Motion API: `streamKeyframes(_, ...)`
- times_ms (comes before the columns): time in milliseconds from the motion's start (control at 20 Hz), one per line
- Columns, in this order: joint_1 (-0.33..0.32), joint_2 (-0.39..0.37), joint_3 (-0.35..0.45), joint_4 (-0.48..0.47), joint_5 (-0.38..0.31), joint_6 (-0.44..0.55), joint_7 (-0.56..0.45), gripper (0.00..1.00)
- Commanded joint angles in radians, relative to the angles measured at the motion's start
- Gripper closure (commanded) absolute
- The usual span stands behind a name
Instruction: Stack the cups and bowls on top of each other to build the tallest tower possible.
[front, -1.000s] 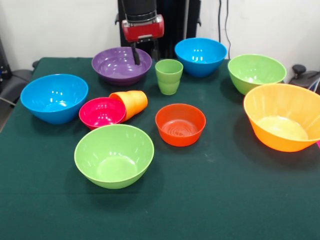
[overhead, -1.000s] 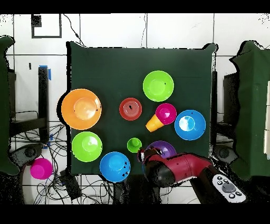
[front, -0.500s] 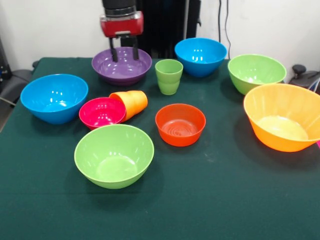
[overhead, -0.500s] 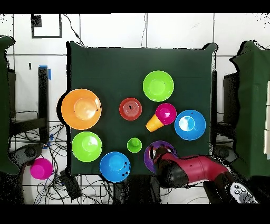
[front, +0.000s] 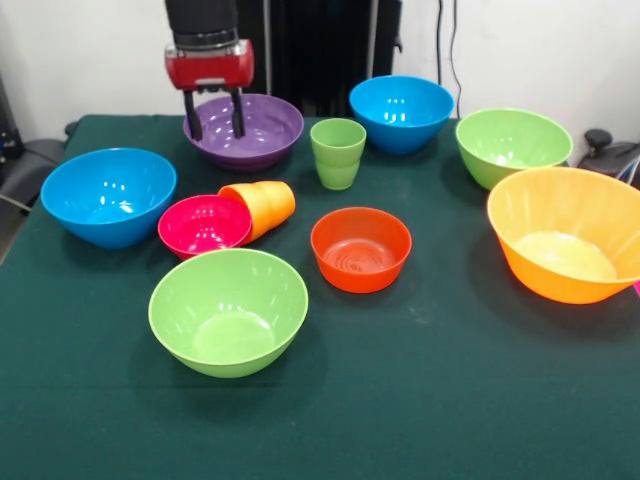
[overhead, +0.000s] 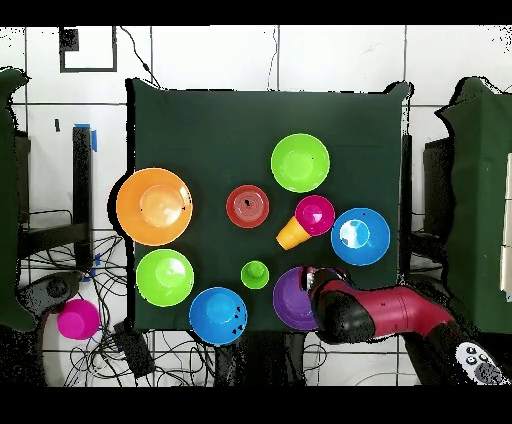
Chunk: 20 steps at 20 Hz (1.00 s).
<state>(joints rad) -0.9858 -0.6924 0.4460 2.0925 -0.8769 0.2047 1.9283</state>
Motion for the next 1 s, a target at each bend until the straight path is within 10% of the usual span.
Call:
streamKeyframes(50,0.098,0.180,-0.006,-0.136,-0.138,-0.079,-0.019,0.00)
streamKeyframes(600,0.209,0.350,-0.178,-0.278,-0.158,-0.277,0.056,0.00)
streamKeyframes(1000,0.174,0.251,-0.152,-0.220,-0.139,-0.205,-0.001,0.00)
